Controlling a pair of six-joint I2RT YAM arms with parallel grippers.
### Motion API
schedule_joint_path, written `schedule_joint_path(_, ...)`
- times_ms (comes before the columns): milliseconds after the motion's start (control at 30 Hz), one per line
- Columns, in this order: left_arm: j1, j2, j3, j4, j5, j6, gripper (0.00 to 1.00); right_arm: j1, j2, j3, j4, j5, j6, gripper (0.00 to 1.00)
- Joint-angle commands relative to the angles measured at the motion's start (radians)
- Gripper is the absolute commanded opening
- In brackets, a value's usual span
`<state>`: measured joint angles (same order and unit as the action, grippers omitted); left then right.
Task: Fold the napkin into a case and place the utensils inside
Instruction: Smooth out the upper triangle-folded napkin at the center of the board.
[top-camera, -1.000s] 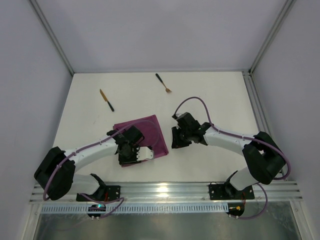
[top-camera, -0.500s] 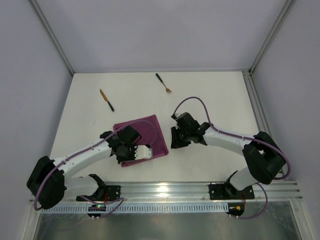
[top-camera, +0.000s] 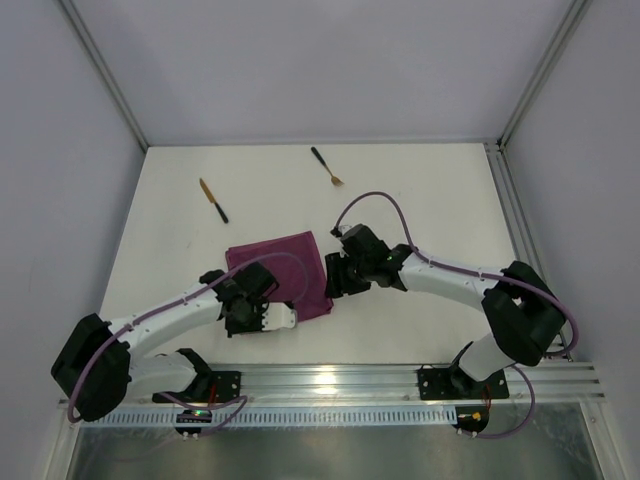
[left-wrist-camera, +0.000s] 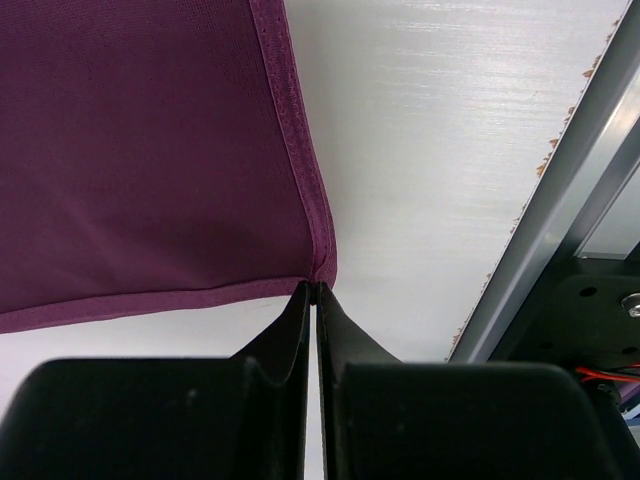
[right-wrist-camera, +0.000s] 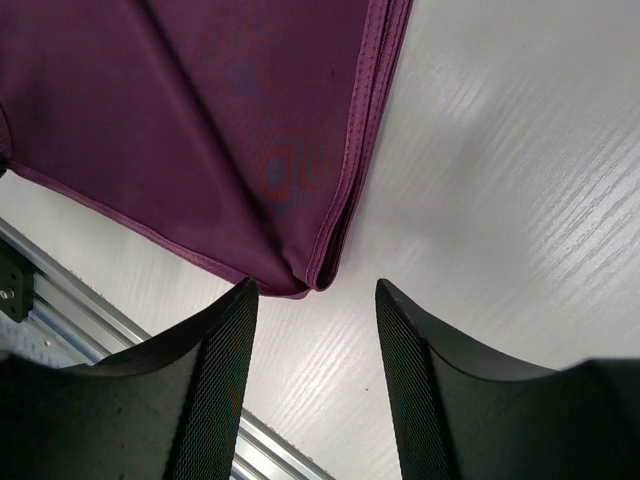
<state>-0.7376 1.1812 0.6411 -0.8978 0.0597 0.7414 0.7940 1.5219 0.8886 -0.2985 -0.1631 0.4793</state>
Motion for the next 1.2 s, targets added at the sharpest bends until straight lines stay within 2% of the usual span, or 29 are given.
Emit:
schedule_joint_path(0,0.0,0.009,-0.009,0.02,-0.006,0.006,0.0,0.002,0.018,-0.023,0.053,-0.015,0.036,0.56)
schedule_joint_path(133,0.0,0.014,-0.004,0.043,0.002,-0.014,0.0,0.013,0.047,-0.051,0.12,-0.078,0.048,0.59)
schedule_joint_path(400,0.0,0.015,-0.023,0.057,-0.001,-0.02,0.0,0.033,0.147,-0.059,0.144,-0.099,0.054,0.59)
schedule_joint_path(667,0.0,0.014,-0.029,0.057,-0.012,-0.02,0.0,0.033,0.164,-0.12,0.199,-0.156,0.096,0.59)
schedule_joint_path(967,0.0,0.021,-0.05,0.066,-0.026,-0.011,0.0,0.033,0.15,-0.189,0.237,-0.145,0.2,0.58)
schedule_joint_path(1167,0.0,0.006,-0.058,0.053,-0.034,0.0,0.0,0.033,0.129,-0.217,0.252,-0.121,0.269,0.53)
